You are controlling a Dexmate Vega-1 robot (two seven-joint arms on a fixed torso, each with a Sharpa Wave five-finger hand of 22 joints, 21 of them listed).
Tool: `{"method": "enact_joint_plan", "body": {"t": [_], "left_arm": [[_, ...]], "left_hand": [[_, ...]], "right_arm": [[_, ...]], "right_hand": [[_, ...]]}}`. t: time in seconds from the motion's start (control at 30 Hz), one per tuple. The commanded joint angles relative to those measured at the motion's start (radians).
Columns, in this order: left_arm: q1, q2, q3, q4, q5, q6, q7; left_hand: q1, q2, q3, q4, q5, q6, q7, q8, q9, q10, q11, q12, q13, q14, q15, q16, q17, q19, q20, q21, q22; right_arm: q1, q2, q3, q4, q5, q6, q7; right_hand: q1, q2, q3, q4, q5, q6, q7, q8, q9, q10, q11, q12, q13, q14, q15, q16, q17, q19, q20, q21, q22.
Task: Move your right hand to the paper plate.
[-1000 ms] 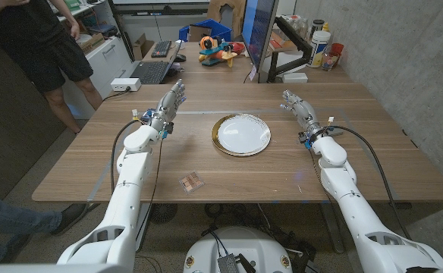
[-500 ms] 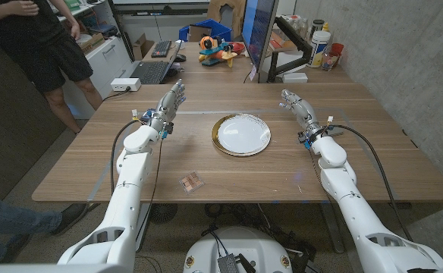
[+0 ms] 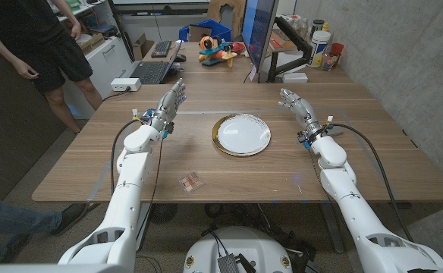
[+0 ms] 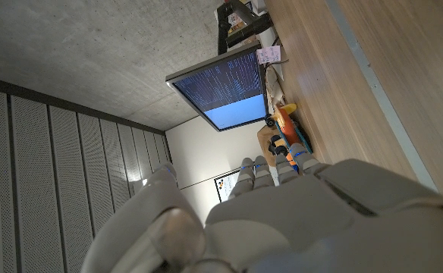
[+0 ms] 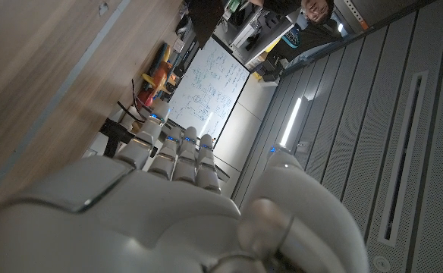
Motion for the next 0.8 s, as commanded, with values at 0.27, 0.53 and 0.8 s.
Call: {"method": "enact_joint_plan", "body": {"t": [0.27,0.53,0.8], "left_arm": [[0.003,-0.003,0.005,-0.011,0.003,0.002,0.004],[0.005,-0.004,0.002,-0.01,-0.002,0.003,0.001],[0.005,-0.003,-0.001,-0.007,-0.005,0.0,-0.002]], "left_hand": [[0.004,0.007,0.0,-0.006,-0.002,0.007,0.001,0.006,0.005,0.0,-0.002,0.003,0.0,0.003,0.005,0.001,0.005,-0.043,0.005,-0.005,0.003],[0.003,0.008,0.0,-0.007,-0.003,0.008,0.001,0.006,0.005,0.001,0.001,0.003,-0.002,0.004,0.006,0.001,0.005,-0.045,0.008,-0.009,0.003],[0.002,0.008,-0.001,-0.008,-0.004,0.009,0.004,0.006,0.005,0.001,0.001,0.003,-0.005,0.002,0.006,0.001,0.005,-0.044,0.008,-0.013,0.004]], "right_arm": [[0.0,-0.005,-0.013,-0.01,-0.029,0.032,-0.002],[0.002,-0.004,-0.02,-0.014,-0.031,0.039,0.005],[0.0,-0.009,-0.029,-0.026,-0.053,0.047,0.001]], "right_hand": [[-0.007,0.0,-0.002,-0.006,0.008,0.015,0.0,0.004,0.0,0.014,0.0,-0.007,-0.001,0.011,0.0,0.002,0.0,-0.004,0.003,-0.008,0.002],[-0.008,0.0,-0.003,-0.006,0.01,0.018,-0.001,0.003,0.0,0.016,-0.002,-0.01,-0.001,0.012,-0.001,0.001,-0.001,-0.004,0.004,-0.015,0.002],[-0.008,0.001,-0.002,-0.007,0.012,0.018,-0.003,0.003,0.0,0.017,-0.001,-0.013,-0.001,0.013,0.001,0.0,-0.003,-0.003,0.004,-0.019,0.002]]}}
